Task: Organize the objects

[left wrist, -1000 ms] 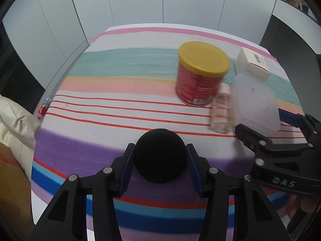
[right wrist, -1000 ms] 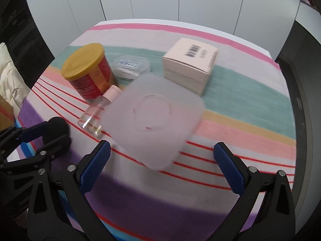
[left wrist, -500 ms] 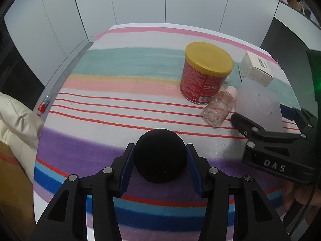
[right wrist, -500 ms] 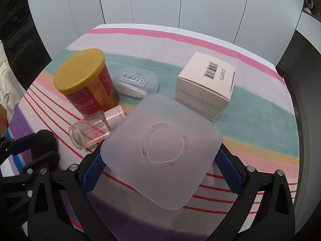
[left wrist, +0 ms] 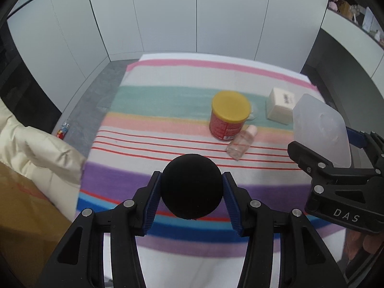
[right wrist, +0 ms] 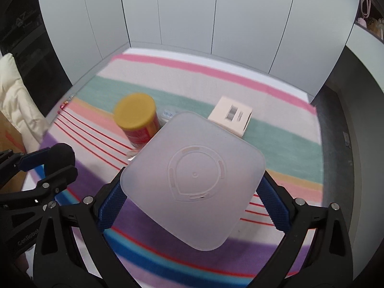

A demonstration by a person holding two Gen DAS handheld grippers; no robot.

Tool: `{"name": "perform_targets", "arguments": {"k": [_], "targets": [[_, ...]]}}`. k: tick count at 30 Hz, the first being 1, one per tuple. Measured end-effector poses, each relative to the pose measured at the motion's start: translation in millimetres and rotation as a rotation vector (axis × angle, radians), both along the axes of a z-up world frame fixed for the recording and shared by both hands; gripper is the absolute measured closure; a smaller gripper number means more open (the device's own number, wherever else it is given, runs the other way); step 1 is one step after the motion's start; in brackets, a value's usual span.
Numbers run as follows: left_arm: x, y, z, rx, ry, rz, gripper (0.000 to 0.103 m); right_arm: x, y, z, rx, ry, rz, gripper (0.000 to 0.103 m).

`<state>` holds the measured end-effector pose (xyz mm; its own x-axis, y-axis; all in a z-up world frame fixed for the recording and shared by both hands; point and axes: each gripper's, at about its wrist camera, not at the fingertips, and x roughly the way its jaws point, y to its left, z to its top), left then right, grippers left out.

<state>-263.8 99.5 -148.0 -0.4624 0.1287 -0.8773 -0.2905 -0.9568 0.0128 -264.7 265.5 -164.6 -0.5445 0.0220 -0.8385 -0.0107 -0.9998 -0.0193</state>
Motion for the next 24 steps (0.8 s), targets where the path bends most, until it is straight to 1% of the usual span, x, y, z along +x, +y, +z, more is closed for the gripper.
{"name": "perform_targets", "arguments": {"k": [5,12,15,18,20,24], "targets": [[19,-11,26,0.016,0.003,0.016,0.052,23,-11,35,-0.005,0.023,0.000,0.002],[46,-33,60,0.020,0.037,0.047,0.052,62,-32,77,-0.005,0.046,0.014,0.002],[60,-43,74,0.051,0.044,0.063,0.052,79,-38,94,-0.001,0.058,0.016,0.002],[77,-54,88,0.118,0.046,0.072,0.052,96,-40,108,0.000,0.065,0.008,0.002],[88,-58,95,0.135,0.053,0.074,0.052,109,-41,118,-0.005,0.078,0.007,0.002],[106,-65,104,0.152,0.079,0.066,0.052,126,-41,127,0.001,0.090,-0.020,0.002]]}}
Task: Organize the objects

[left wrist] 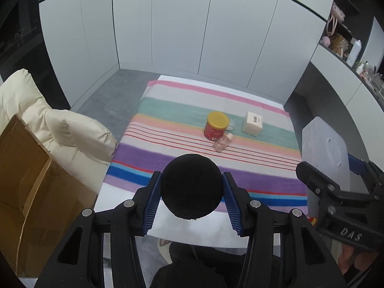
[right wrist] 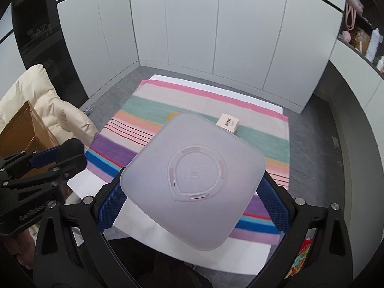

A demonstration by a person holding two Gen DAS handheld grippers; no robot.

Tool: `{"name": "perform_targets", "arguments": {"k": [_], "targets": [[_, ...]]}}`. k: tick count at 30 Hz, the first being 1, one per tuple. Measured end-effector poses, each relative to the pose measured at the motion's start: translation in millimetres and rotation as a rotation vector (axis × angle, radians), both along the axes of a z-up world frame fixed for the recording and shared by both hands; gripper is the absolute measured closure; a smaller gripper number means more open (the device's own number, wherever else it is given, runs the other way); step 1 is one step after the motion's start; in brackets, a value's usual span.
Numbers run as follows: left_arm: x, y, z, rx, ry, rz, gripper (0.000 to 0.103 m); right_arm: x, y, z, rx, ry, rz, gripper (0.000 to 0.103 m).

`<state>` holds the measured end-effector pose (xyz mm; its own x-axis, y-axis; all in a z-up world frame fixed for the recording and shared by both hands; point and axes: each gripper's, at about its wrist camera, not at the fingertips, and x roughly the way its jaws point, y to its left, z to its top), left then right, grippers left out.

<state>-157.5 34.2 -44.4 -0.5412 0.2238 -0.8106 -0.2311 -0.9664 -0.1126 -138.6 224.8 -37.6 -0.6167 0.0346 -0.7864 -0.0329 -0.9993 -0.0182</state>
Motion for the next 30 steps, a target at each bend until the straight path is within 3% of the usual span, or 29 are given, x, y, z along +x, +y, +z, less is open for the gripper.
{"name": "perform_targets", "arguments": {"k": [7,12,20,30], "targets": [[13,-12,5,0.021,0.039,-0.010,0.052,12,-5,3,-0.009,0.031,-0.001,0.002],[10,-27,8,0.064,0.043,0.043,0.052,11,-7,9,-0.069,0.062,-0.017,0.002],[8,-58,17,0.070,0.077,0.088,0.052,10,-41,21,-0.014,0.116,0.103,0.002],[8,-99,16,0.083,0.075,0.169,0.052,-10,-86,15,-0.024,0.104,0.186,0.002]]}}
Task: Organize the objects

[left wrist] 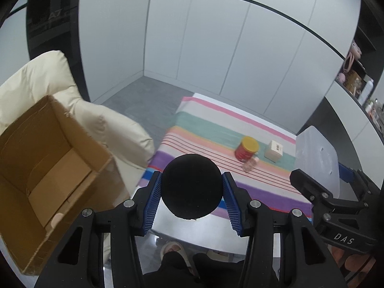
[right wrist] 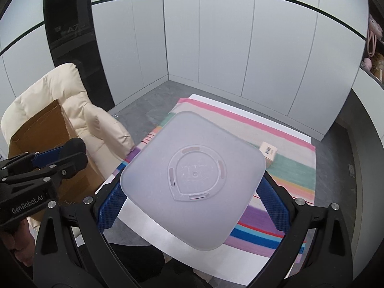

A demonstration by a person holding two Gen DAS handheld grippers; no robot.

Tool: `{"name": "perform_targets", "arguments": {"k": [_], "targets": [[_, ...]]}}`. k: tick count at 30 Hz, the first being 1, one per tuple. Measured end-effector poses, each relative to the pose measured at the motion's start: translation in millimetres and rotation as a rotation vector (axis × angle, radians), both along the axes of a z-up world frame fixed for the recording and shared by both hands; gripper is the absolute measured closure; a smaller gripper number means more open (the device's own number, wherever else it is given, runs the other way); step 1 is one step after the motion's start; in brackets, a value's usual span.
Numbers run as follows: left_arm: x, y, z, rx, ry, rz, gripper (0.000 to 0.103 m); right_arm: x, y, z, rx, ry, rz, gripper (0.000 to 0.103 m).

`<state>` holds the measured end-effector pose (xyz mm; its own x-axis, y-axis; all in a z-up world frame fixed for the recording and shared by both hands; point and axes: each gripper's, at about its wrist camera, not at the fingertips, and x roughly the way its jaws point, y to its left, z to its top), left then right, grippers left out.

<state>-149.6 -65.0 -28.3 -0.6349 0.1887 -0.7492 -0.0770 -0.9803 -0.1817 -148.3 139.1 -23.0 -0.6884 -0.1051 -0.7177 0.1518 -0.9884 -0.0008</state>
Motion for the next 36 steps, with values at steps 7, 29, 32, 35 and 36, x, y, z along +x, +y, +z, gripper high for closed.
{"name": "perform_targets", "arguments": {"k": [7,29,32,35,36], "targets": [[4,-31,-2,-0.020,0.006,0.055,0.052,-8,-27,-3,-0.004,0.001,0.033,0.002],[38,-140,1,-0.068,0.031,0.262,0.052,-5,-146,-3,0.006,0.012,0.245,0.002],[43,-155,2,-0.073,0.029,0.289,0.052,-4,-162,-5,0.003,0.006,0.275,0.002],[47,-167,0,-0.082,0.027,0.311,0.052,0,-178,-5,0.002,0.005,0.307,0.002],[49,-171,0,-0.087,0.026,0.319,0.051,1,-183,-5,0.003,0.005,0.317,0.002]]}}
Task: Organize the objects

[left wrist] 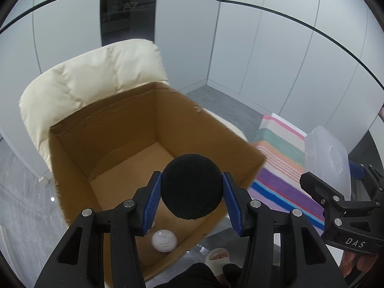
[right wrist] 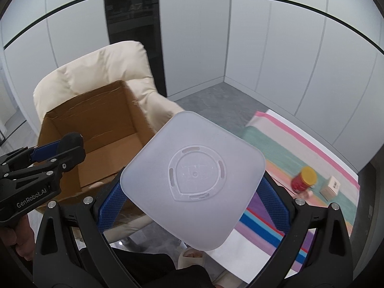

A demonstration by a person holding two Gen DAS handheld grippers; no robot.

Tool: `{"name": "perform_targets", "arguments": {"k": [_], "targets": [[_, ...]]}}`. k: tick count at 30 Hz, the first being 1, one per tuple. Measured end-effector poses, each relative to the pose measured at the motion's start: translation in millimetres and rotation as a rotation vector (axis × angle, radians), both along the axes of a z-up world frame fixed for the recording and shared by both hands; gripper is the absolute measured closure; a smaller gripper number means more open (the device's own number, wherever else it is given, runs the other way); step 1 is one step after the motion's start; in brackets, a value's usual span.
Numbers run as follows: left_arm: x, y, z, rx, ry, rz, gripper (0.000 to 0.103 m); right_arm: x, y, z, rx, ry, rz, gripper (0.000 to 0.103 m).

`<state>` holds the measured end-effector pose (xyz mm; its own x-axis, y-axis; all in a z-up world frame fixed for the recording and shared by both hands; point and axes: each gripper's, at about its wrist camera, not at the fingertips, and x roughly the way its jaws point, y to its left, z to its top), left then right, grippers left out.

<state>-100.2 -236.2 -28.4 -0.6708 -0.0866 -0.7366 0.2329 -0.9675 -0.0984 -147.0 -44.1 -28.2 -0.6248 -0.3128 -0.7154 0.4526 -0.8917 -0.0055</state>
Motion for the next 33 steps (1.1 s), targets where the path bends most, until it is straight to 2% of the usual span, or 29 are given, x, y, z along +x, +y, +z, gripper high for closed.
{"name": "perform_targets", "arguments": {"k": [3,6,8,10,15,33], "targets": [[4,-12,-3,-0.010,-0.008,0.023,0.050,3,-15,-1,0.006,0.001,0.027,0.002],[10,-21,-5,-0.046,-0.015,0.059,0.037,6,-28,-2,0.005,0.002,0.049,0.002],[16,-28,-4,-0.061,-0.007,0.083,0.012,8,-36,-2,0.004,0.003,0.064,0.002],[24,-34,1,-0.082,0.014,0.133,0.000,9,-45,-2,0.006,0.002,0.076,0.002],[42,-56,10,-0.064,0.046,0.193,0.000,12,-65,-4,0.007,0.002,0.101,0.002],[102,-129,10,-0.060,0.028,0.334,0.000,34,-151,-9,0.015,-0.015,0.239,0.002]]}}
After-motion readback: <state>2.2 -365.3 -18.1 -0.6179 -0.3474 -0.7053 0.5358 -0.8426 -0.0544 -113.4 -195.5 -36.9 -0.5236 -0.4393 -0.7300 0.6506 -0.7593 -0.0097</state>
